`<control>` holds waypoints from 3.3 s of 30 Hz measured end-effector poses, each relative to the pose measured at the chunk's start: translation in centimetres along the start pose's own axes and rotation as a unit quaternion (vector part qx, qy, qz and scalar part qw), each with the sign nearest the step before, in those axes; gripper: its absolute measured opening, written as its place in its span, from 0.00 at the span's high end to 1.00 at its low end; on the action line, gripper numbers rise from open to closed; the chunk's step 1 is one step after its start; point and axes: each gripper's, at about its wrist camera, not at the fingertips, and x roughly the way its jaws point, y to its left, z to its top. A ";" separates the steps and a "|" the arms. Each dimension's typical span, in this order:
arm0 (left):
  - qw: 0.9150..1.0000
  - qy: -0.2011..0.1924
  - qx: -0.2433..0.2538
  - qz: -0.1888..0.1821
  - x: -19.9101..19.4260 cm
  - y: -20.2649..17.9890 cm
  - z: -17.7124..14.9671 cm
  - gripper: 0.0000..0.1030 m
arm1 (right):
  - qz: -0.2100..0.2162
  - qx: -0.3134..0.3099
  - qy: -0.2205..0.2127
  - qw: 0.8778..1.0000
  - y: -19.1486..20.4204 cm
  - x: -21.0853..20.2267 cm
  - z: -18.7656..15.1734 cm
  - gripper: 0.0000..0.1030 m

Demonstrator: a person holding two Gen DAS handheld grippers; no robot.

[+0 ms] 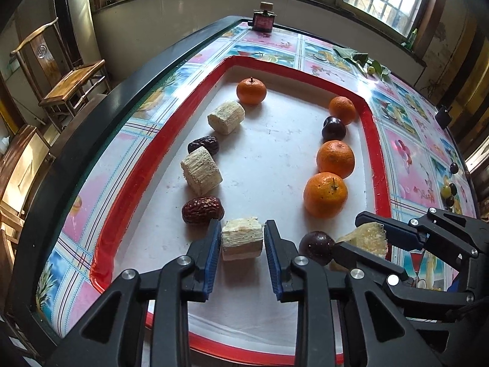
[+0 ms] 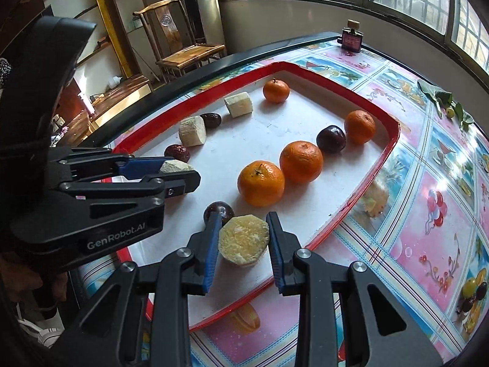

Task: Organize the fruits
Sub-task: 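Open the left tool to drop the white cake while the right tool releases the yellow cake, then move both open tools back over the remaining loose fruit, then grasp a green grape with the left tool while the right tool grasps a red date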

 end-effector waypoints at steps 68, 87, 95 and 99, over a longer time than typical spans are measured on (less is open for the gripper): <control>0.998 -0.049 -0.033 0.026 -6.4 -15.8 -2.6 0.33 | -0.032 0.104 -0.086 0.990 -16.7 -17.9 -10.4 0.47; 0.988 0.020 0.131 -0.079 4.7 -29.7 2.5 0.34 | -0.121 0.320 -0.036 0.939 -28.1 -17.5 -19.1 0.47; 0.987 -0.001 0.129 -0.092 4.6 -29.8 2.5 0.33 | -0.114 0.297 -0.026 0.948 -27.4 -16.0 -17.3 0.47; 0.982 0.021 0.142 -0.121 5.5 -30.3 1.9 0.34 | -0.105 0.293 -0.023 0.950 -27.3 -15.4 -16.9 0.47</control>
